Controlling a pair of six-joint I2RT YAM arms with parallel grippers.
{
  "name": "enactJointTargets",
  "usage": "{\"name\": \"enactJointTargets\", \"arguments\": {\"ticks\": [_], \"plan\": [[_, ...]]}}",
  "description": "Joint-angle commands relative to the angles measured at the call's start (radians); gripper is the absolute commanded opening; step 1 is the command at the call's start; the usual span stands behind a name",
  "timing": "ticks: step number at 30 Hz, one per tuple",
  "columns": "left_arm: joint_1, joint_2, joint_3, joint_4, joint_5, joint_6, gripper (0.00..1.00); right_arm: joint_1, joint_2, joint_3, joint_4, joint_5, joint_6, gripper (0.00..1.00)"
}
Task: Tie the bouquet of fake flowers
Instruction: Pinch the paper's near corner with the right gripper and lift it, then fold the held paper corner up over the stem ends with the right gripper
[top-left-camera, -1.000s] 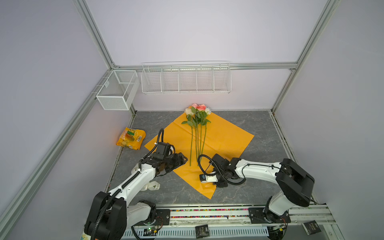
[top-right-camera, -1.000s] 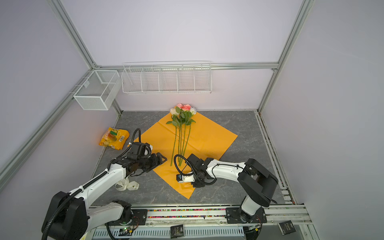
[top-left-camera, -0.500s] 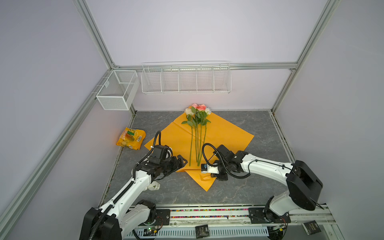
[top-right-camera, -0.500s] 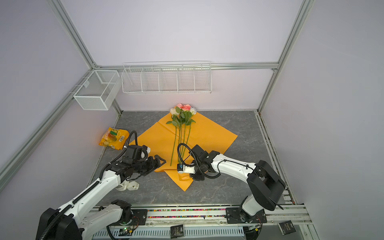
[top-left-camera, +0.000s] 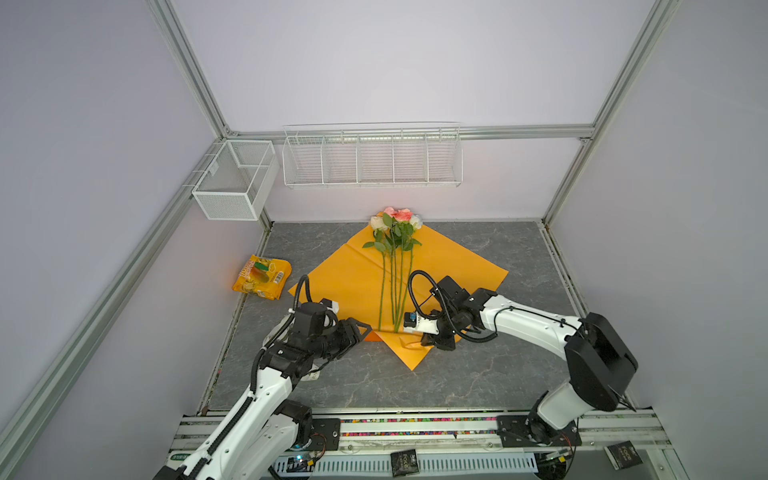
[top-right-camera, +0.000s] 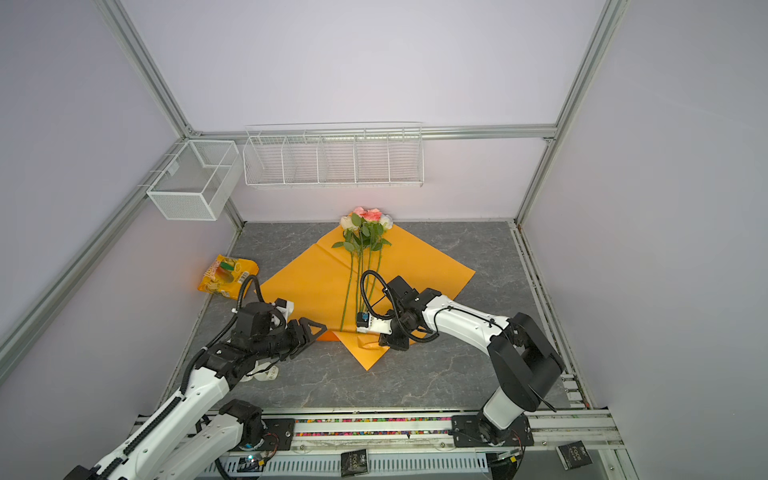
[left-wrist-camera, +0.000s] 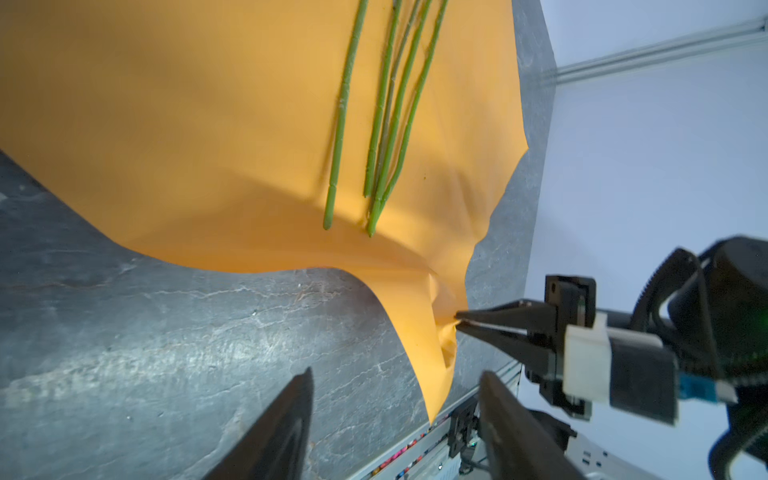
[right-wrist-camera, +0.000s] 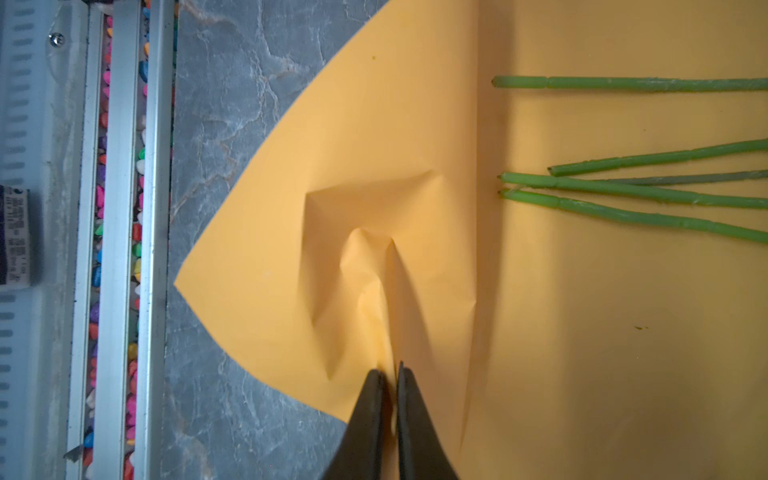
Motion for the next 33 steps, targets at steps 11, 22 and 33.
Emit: {"name": "enactJointTargets", "arguments": {"ticks": [11, 22, 33], "plan": [[-0.112, 0.260, -0.105, 0.462, 0.089, -0.169, 0.42, -0.048, 0.065, 0.074, -0.051, -0.088, -0.034, 0.14], [-0.120, 0.616, 0.025, 0.755, 0.149, -0.250, 0.42, -0.069, 0.066, 0.092, -0.014, -0.060, 0.015, 0.35], [-0.119, 0.672, 0.052, 0.782, 0.125, -0.261, 0.42, -0.145, -0.277, -0.047, 0.124, 0.018, 0.248, 0.67]]}}
